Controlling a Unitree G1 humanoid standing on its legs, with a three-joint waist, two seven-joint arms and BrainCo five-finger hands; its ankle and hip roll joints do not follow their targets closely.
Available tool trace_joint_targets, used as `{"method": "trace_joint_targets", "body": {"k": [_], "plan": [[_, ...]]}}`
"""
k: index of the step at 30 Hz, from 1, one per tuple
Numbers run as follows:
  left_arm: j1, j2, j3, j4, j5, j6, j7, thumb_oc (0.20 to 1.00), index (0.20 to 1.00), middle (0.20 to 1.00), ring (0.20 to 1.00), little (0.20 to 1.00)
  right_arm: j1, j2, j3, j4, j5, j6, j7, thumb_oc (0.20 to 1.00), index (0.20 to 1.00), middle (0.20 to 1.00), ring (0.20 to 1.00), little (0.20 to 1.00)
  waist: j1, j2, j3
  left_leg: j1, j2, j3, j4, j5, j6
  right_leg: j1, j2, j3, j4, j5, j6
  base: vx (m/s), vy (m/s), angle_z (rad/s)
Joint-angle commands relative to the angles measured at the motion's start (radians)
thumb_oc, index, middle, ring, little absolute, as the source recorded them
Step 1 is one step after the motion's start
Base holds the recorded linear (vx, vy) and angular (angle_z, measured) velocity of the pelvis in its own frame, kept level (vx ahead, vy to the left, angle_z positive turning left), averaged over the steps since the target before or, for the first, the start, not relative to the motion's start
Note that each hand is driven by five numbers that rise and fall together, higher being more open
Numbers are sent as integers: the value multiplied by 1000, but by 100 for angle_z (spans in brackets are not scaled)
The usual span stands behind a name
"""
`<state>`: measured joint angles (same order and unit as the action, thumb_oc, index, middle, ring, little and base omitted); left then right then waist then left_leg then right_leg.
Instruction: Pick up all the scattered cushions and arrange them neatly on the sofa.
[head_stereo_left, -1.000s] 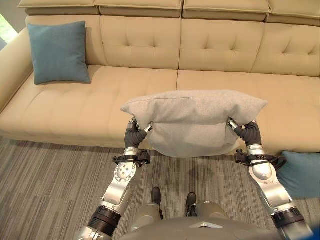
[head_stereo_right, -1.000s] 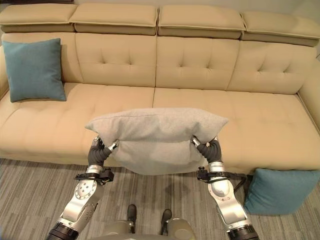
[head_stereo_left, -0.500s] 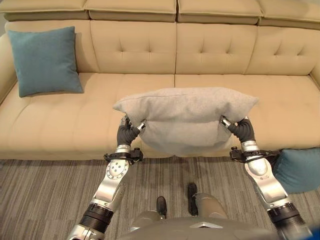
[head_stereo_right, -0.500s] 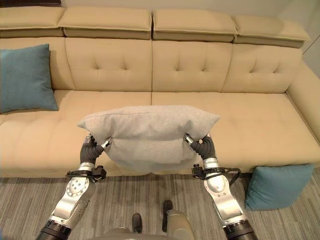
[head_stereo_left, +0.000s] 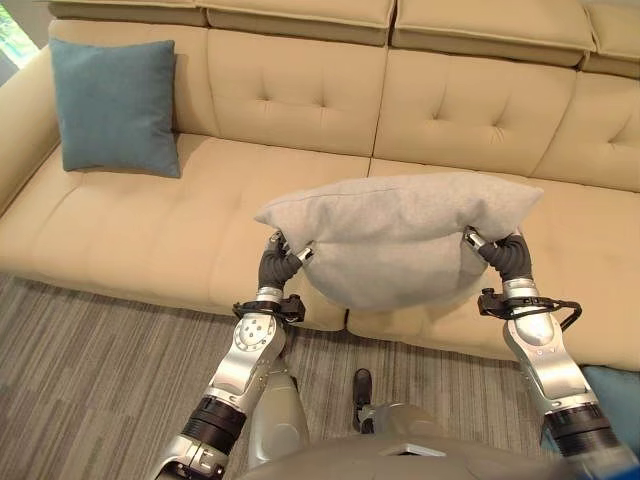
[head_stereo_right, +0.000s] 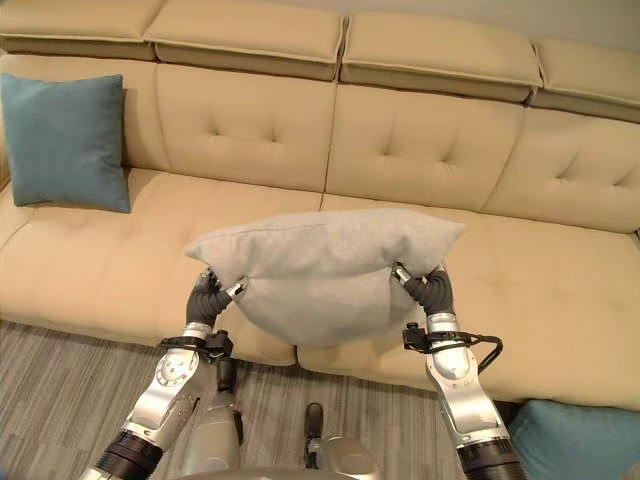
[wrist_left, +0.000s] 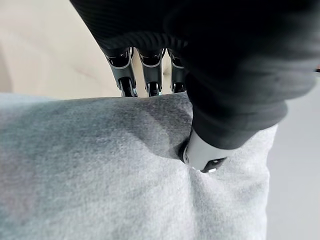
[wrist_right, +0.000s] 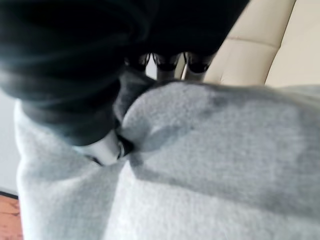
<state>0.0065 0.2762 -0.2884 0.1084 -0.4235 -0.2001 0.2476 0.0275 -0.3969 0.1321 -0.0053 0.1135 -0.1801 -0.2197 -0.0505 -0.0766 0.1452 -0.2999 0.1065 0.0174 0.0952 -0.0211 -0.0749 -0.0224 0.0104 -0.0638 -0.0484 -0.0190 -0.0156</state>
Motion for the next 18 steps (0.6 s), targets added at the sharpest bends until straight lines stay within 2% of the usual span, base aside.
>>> {"method": "trace_joint_targets", "body": {"k": [1, 3, 4, 6, 11, 12, 13, 15, 17, 18], "plan": [[-17, 31, -3, -172, -1, -95, -34, 200, 200, 200, 200, 200, -71, 20, 6, -162, 15, -112, 5, 200, 200, 200, 200, 200, 15, -11, -87, 126, -85, 69, 56, -77, 51, 35, -94, 29, 114, -88, 117, 200, 237, -121], [-18, 47, 7, -180, -2, -94, -35, 200, 200, 200, 200, 200, -81, 27, 7, -165, 13, -110, 13, 200, 200, 200, 200, 200, 23, -12, -96, 153, -98, 90, 35, -93, 75, 14, -109, 48, 182, -77, 138, 177, 222, -80], [-18, 47, 7, -180, -2, -94, -35, 200, 200, 200, 200, 200, -81, 27, 7, -165, 13, -109, 13, 200, 200, 200, 200, 200, 24, -13, -96, 153, -99, 92, 34, -93, 76, 11, -110, 50, 186, -79, 139, 113, 210, -35], [-26, 59, 19, -178, -4, -97, -23, 200, 200, 200, 200, 200, -109, 39, 22, -165, 12, -109, 17, 200, 200, 200, 200, 200, 23, -6, -85, 168, -103, 104, 21, -101, 98, -53, -114, 59, 297, -56, 156, 49, 147, -19], [-29, 61, 25, -177, -1, -100, -18, 200, 200, 200, 200, 200, -114, 45, 27, -164, 12, -110, 16, 200, 200, 200, 200, 200, 26, -5, -83, 173, -106, 112, 16, -104, 102, -75, -117, 52, 319, -44, 162, 43, 31, 2], [-31, 57, 26, -174, -3, -104, -16, 200, 200, 200, 200, 200, -131, 48, 39, -147, 16, -107, 22, 200, 200, 200, 200, 200, 22, 8, -78, 230, -113, 126, -42, -100, 103, -155, -104, -19, 236, -17, 156, 220, 28, -10], [-40, 54, 25, -167, 2, -106, -14, 200, 200, 200, 200, 200, -139, 47, 46, -143, 14, -107, 22, 200, 200, 200, 200, 200, 17, 10, -69, 253, -116, 128, -63, -101, 101, -175, -100, -49, 195, -1, 156, 230, 3, -62], [-43, 50, 25, -165, -1, -111, -29, 200, 200, 200, 200, 200, -138, 49, 45, -144, 17, -110, 25, 200, 200, 200, 200, 200, 16, 5, -67, 261, -124, 128, -65, -101, 95, -144, -107, -72, 142, 6, 157, 73, -95, -55], [-37, 37, 25, -164, -5, -110, -39, 200, 200, 200, 200, 200, -125, 44, 33, -143, 11, -114, 23, 200, 200, 200, 200, 200, 16, 2, -76, 271, -124, 124, -72, -105, 87, -117, -94, -59, 113, 2, 149, 98, -170, 14], [-34, 33, 20, -161, -4, -108, -45, 200, 200, 200, 200, 200, -115, 40, 26, -145, 11, -118, 21, 200, 200, 200, 200, 200, 10, 1, -83, 272, -121, 123, -65, -110, 72, -96, -83, -58, 85, 4, 142, 116, -250, 4]]}}
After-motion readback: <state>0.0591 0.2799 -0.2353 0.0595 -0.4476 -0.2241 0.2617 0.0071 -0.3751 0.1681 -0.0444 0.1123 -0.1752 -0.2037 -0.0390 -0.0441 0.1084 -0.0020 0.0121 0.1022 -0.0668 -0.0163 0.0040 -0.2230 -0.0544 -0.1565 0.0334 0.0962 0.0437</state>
